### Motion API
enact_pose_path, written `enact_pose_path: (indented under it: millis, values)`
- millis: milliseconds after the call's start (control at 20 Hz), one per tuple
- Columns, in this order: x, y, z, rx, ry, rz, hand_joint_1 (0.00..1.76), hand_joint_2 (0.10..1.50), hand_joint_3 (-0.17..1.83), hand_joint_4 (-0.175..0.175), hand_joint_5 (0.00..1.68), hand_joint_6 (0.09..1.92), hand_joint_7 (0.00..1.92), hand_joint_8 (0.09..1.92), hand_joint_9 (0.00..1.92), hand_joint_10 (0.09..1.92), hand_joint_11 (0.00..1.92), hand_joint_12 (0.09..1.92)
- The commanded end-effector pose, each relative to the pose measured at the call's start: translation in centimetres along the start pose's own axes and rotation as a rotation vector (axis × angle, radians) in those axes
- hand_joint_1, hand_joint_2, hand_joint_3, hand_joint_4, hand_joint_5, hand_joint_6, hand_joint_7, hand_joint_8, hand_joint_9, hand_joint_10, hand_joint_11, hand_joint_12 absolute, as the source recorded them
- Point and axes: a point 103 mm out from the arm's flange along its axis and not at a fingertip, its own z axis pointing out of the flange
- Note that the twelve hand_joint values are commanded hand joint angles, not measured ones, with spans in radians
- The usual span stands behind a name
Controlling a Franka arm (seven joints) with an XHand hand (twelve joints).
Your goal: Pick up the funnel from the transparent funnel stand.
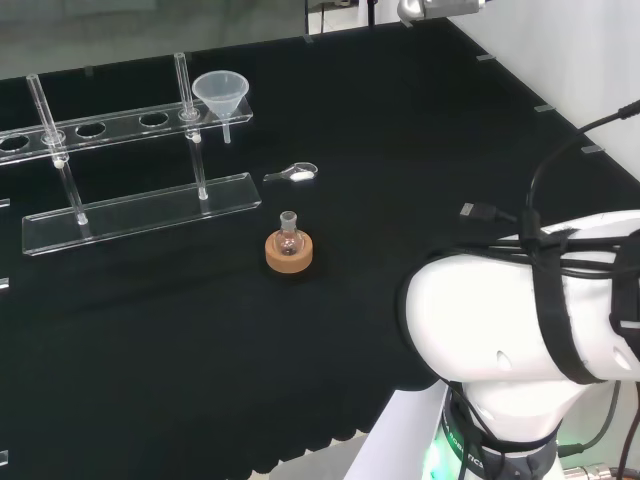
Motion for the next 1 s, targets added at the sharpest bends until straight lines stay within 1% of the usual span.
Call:
enact_pose_path:
  millis: [50, 200, 350, 500, 650, 800, 1000]
  values:
    - [-0.2, 0.8, 0.4, 0.003, 0.001, 0.027, 0.00, 1.17, 0.45, 0.015, 0.21, 0.09, 0.00, 0.48, 0.14, 0.63, 0.08, 1.35]
    - [-0.4, 1.9, 1.0, 0.012, -0.002, 0.028, 0.00, 1.17, 0.44, 0.014, 0.22, 0.09, 0.00, 0.48, 0.14, 0.63, 0.08, 1.35]
    - [-0.1, 3.9, 2.0, 0.029, 0.015, 0.008, 0.00, 1.17, 0.44, 0.013, 0.22, 0.09, 0.00, 0.49, 0.14, 0.63, 0.08, 1.35]
    - [0.7, 6.5, 3.2, 0.049, 0.022, -0.035, 0.00, 1.17, 0.44, 0.012, 0.22, 0.09, 0.00, 0.49, 0.15, 0.63, 0.08, 1.35]
    - [1.1, 9.3, 3.9, 0.068, 0.034, -0.078, 0.00, 1.17, 0.41, 0.011, 0.22, 0.09, 0.00, 0.49, 0.14, 0.63, 0.07, 1.36]
    - [2.1, 11.6, 4.7, 0.095, 0.016, -0.128, 0.03, 1.15, 0.38, 0.008, 0.22, 0.09, 0.01, 0.50, 0.15, 0.64, 0.06, 1.37]
    - [4.4, 14.0, 6.2, 0.130, -0.017, -0.188, 0.12, 1.08, 0.34, 0.004, 0.22, 0.09, 0.04, 0.51, 0.16, 0.65, 0.05, 1.38]
